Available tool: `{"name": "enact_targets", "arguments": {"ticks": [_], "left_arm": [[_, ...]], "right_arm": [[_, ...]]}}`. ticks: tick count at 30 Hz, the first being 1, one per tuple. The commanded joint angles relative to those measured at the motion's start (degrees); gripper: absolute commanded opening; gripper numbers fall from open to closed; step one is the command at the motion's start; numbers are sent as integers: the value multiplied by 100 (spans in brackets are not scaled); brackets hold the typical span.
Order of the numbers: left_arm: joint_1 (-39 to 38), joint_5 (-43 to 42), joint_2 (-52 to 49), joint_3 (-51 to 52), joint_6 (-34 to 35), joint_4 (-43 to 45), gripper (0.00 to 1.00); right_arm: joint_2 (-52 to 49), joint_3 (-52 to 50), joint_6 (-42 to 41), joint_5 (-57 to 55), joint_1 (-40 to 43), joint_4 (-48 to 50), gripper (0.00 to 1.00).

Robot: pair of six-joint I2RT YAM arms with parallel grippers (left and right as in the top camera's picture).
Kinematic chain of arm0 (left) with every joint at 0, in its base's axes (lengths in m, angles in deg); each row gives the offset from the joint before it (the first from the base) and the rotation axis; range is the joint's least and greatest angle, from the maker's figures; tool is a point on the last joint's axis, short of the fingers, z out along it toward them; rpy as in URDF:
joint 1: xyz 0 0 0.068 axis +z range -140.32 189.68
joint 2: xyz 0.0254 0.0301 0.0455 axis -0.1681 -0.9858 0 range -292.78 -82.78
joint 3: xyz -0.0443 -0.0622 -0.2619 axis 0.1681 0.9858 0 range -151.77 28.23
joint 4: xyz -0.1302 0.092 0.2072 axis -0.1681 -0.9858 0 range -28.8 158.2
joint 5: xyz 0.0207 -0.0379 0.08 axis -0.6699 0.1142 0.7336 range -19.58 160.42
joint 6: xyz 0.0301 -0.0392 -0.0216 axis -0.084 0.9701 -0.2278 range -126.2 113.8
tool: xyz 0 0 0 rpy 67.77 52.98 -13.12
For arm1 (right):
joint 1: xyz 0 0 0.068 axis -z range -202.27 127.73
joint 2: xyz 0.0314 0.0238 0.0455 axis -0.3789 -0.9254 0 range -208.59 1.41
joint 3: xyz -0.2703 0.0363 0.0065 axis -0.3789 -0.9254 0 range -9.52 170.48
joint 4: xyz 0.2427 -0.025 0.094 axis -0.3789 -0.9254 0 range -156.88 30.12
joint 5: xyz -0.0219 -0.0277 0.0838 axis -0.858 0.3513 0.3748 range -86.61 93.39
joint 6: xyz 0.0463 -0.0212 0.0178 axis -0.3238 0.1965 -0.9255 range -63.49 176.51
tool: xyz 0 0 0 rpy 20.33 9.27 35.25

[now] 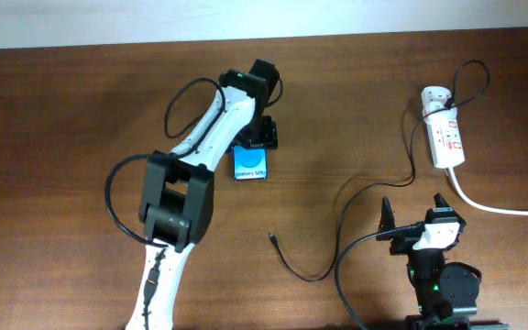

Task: Plug charger to phone and switch on socket
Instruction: 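Lower the left gripper and grasp the blue phone's edge, then lift the phone upright with the left gripper and hold it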

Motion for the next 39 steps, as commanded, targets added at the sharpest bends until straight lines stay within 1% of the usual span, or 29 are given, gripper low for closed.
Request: {"name": "enact_targets", "arguments": {"ticks": [1,3,7,9,11,13,16,21,28,34,36,39], "left_arm": [[68,-273,7,-584,-13,-328,79],[133,-671,7,-796,-13,-516,78],[420,-1880,7,-1036,-15,-820,79],[669,-2789,7,-1036,-20,-977,79],[837,-3504,7,-1036,-234,-1038,78],[1008,-4520,7,-1036,-485,-1110,78],[1209,-5810,7,-1036,-634,-1132,79],[1464,-7396,7,-1036,-632,-1130,79],[1683,-8334,7,-1036,-573,-1132,76],[1884,-8332,7,-1036,-90,-1134,75],[1982,-8332,7,-1036,-63,-1217,73],[2057,-8332,7,-1036,-44,-1480,73]], "right_arm": [[33,-31,-31,-68,42,-28,98],[33,-31,-31,-68,42,-28,98],[33,-31,-31,-68,42,-28,98],[33,-31,-31,-68,42,-28,98],[33,-31,-31,-68,42,-28,98],[33,-31,-31,-68,42,-28,98],[33,-31,-31,-68,42,-28,99],[33,-31,-31,-68,42,-28,98],[33,-31,-31,-68,42,-31,98],[33,-31,-31,-68,42,-28,98],[33,-31,-31,-68,42,-28,99],[33,-31,-31,-68,42,-28,98]]}}
